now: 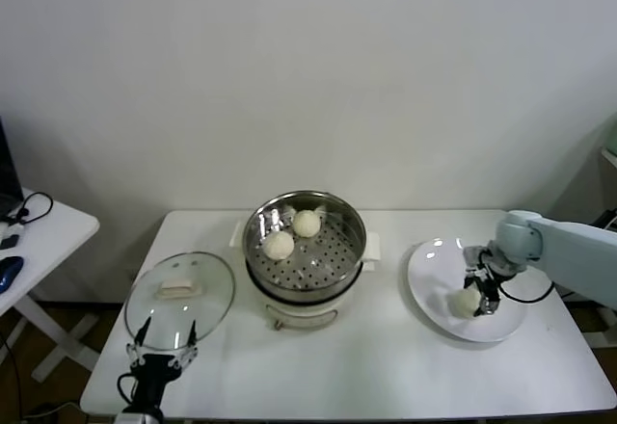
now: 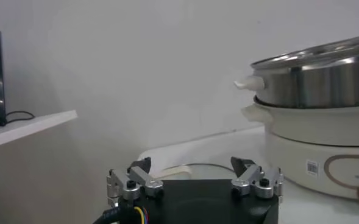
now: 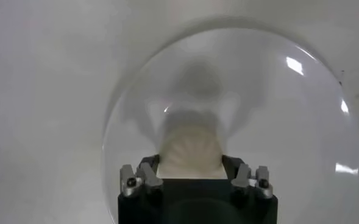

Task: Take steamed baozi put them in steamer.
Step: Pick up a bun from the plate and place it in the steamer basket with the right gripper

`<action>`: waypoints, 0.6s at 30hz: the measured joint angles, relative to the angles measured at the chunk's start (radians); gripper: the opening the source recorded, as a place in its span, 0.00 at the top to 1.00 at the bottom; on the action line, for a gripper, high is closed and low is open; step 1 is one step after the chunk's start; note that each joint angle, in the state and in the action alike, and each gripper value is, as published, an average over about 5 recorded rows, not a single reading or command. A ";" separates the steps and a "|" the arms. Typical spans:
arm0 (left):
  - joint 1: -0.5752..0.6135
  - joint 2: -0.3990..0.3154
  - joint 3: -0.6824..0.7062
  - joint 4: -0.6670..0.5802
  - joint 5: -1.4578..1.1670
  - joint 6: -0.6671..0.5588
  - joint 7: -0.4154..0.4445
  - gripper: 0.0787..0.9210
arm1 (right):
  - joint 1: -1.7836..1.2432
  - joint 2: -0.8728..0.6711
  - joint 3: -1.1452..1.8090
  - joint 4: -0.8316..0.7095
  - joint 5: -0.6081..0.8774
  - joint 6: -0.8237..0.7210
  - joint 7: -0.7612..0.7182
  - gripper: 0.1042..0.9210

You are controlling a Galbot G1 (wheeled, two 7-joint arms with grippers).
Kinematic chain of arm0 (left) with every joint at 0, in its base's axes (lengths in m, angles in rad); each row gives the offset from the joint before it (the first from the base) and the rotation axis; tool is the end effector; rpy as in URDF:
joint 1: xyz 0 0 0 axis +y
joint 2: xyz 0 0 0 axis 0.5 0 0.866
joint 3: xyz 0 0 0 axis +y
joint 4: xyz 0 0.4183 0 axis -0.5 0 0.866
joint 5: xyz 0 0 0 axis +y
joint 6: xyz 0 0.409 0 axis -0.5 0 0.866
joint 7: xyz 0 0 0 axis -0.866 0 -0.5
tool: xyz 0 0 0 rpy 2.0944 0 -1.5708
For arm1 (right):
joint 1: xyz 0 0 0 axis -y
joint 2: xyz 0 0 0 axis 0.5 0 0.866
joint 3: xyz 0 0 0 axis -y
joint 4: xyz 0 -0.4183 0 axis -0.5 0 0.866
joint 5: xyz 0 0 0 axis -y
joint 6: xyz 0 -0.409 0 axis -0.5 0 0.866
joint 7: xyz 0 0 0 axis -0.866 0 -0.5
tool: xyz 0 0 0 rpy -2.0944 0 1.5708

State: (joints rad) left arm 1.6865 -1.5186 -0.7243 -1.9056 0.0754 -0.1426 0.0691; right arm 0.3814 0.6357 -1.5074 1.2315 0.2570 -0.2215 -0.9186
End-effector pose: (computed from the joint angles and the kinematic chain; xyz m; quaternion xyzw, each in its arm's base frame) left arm 0.1370 0.0917 -0.4502 0.0287 -0.9900 -0.1088 0.0846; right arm 0.5768 -0.2409 -0.2556 0.4866 -0.5100 0.5237 0.4784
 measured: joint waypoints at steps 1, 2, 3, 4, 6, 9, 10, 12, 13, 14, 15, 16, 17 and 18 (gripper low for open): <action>0.000 0.000 0.001 0.000 0.000 0.000 0.000 0.12 | 0.009 -0.001 -0.006 0.006 0.002 0.003 -0.003 0.28; 0.000 0.000 0.001 0.001 0.001 0.000 0.000 0.12 | 0.021 -0.001 -0.014 0.012 0.005 0.006 -0.006 0.28; 0.001 0.000 0.001 0.001 0.001 0.000 0.000 0.12 | 0.036 -0.001 -0.024 0.019 0.009 0.010 -0.010 0.29; 0.001 0.000 0.001 0.001 0.001 0.000 0.000 0.12 | 0.054 0.000 -0.036 0.027 0.013 0.014 -0.014 0.29; 0.000 0.000 0.002 0.002 0.002 -0.001 0.000 0.12 | 0.096 0.004 -0.066 0.044 0.023 0.024 -0.023 0.29; 0.000 0.000 0.004 0.004 0.003 -0.001 -0.001 0.12 | 0.175 0.017 -0.120 0.072 0.044 0.043 -0.038 0.30; 0.000 0.000 0.005 0.004 0.004 -0.001 -0.001 0.12 | 0.203 0.022 -0.138 0.081 0.052 0.050 -0.044 0.30; 0.000 0.000 0.007 0.003 0.005 -0.001 -0.001 0.12 | 0.261 0.035 -0.171 0.099 0.067 0.066 -0.055 0.31; 0.000 0.001 0.008 0.003 0.006 -0.001 -0.001 0.12 | 0.291 0.043 -0.187 0.107 0.075 0.075 -0.061 0.31; 0.000 0.001 0.008 0.003 0.008 -0.001 -0.001 0.12 | 0.320 0.052 -0.201 0.115 0.083 0.084 -0.068 0.31; 0.000 0.001 0.009 0.003 0.009 -0.001 -0.001 0.12 | 0.351 0.062 -0.213 0.123 0.090 0.093 -0.075 0.31; 0.000 0.002 0.009 0.003 0.009 -0.001 -0.001 0.12 | 0.381 0.072 -0.223 0.131 0.096 0.104 -0.081 0.32; 0.001 0.003 0.009 0.003 0.010 -0.001 -0.001 0.12 | 0.411 0.083 -0.232 0.140 0.100 0.114 -0.088 0.32; 0.001 0.004 0.009 0.003 0.010 -0.001 -0.001 0.12 | 0.441 0.094 -0.240 0.148 0.104 0.126 -0.094 0.32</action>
State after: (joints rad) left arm 1.6874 -1.5149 -0.7153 -1.9028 0.0858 -0.1438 0.0685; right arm 0.8228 0.7300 -1.7474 1.3795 0.3615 -0.0957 -1.0128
